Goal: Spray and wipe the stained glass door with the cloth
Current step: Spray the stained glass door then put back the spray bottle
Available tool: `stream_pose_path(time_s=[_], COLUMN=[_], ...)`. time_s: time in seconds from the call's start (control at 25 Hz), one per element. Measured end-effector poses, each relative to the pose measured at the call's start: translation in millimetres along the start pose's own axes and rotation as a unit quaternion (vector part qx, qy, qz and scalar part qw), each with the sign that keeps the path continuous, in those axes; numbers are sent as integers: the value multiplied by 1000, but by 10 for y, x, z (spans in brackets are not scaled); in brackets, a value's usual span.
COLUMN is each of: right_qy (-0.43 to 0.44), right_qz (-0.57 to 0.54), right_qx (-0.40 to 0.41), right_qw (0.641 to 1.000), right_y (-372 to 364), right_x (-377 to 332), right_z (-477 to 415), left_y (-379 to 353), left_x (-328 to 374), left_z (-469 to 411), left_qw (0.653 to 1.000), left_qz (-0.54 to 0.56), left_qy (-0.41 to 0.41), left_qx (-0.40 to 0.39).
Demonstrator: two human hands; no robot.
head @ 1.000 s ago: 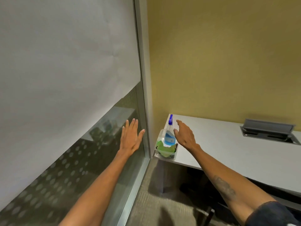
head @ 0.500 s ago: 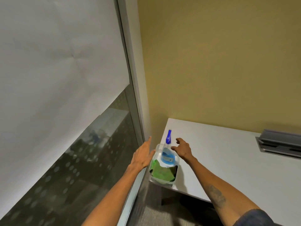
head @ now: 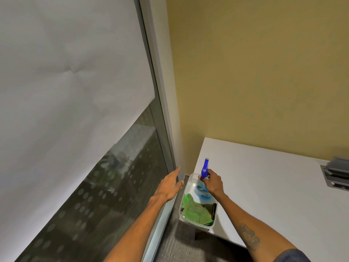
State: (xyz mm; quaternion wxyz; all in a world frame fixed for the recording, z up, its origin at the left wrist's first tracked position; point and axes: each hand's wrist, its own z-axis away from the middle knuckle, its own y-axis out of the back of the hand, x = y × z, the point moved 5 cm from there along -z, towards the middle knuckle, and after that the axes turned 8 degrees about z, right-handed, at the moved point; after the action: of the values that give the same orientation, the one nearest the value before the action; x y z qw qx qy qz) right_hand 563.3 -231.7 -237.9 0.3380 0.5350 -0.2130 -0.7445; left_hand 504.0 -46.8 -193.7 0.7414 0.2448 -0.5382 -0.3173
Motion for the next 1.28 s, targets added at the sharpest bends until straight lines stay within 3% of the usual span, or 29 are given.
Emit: stream_pose_path(time_s=[0.36,0.68,0.96,1.16,1.28], right_qy=[85,193,317,404,439], right_qz=[-2,-51,-81,-95,-102], right_qx=[40,162,245,224,196], right_qw=[996,966,913,882,871], right_y=[276,525,670,653,592], right_x=[-359,-902,-1612,-2021,-2151], right_z=[635,2234,3941,4997,5593], left_y=[83,113,269,454,516], left_x=[-12,44,203,339,334], left_z=[717,2237,3522,4487,5135], left_qw=[1000,989,949,897,865], left_qz=[2,43,168,277,267], left_qy=[-19,-87,-128,-157,-175], left_qx=[23,107,233,306,388])
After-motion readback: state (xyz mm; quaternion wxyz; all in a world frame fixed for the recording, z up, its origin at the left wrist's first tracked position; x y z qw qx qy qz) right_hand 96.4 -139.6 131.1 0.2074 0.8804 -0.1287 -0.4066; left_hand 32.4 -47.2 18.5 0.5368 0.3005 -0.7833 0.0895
